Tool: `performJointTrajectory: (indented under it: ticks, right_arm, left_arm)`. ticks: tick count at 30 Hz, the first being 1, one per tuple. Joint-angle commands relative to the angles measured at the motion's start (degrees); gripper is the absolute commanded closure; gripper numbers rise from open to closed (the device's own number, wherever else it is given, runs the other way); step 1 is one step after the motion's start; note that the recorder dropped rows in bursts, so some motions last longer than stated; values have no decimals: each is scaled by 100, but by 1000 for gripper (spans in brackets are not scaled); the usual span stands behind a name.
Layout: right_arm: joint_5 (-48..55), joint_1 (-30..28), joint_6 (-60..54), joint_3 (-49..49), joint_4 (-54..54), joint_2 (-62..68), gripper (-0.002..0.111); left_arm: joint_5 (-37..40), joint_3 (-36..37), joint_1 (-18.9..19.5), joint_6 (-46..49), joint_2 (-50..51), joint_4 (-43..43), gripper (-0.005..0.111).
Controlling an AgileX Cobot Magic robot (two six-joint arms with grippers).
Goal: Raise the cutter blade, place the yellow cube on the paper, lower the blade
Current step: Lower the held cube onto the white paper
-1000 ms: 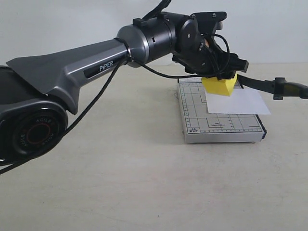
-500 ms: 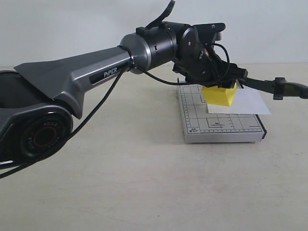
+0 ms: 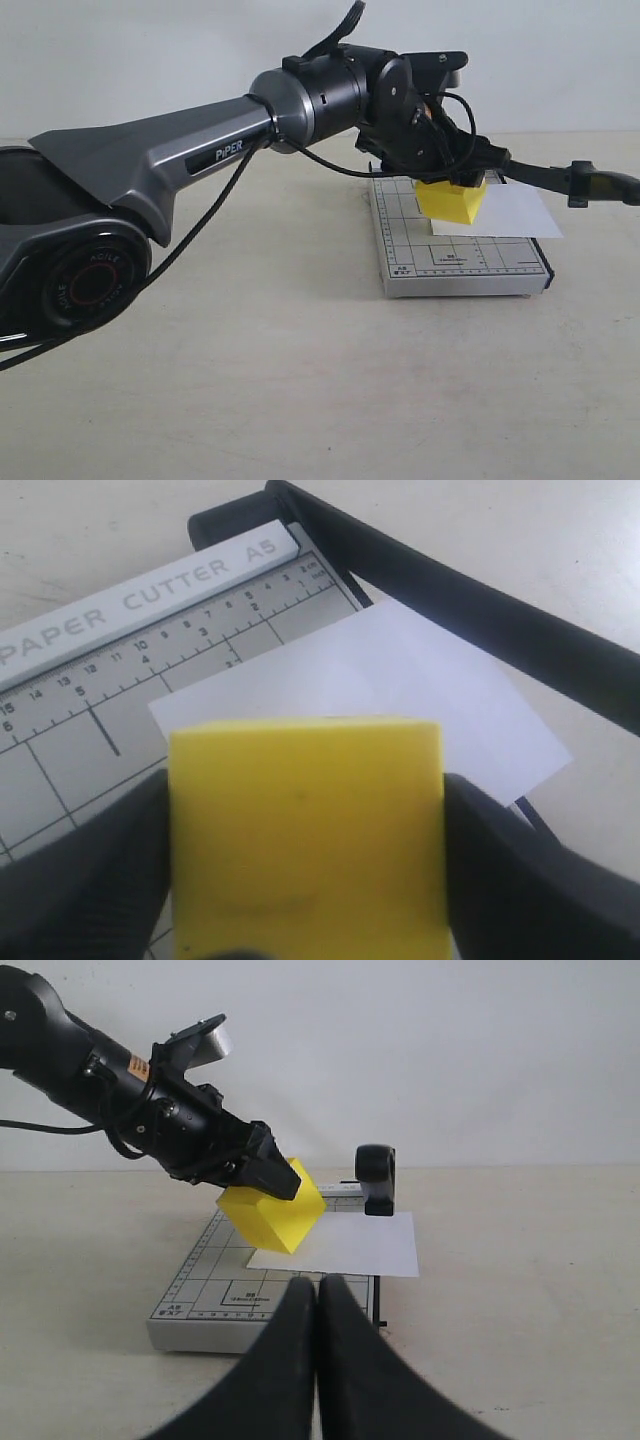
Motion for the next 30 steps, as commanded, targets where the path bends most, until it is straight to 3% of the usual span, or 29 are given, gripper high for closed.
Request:
performJointTrajectory:
  ticks: [1, 4, 7, 10, 30]
  right_arm:
    - [-26, 3, -28, -3, -42, -36, 108]
    - [-26, 3, -28, -3, -42, -36, 108]
    - [-26, 3, -28, -3, -42, -36, 108]
    - [-26, 3, -28, -3, -42, -36, 108]
    - [-26, 3, -28, -3, -42, -36, 108]
  left_arm:
    - [-34, -29, -21, 107, -34, 13, 102]
    - [-93, -29, -21, 107, -34, 13, 93]
    - [-224, -29, -21, 107, -34, 13, 62]
    - [-347, -29, -21, 107, -34, -23, 48]
    - [-156, -29, -21, 107, -34, -31, 45]
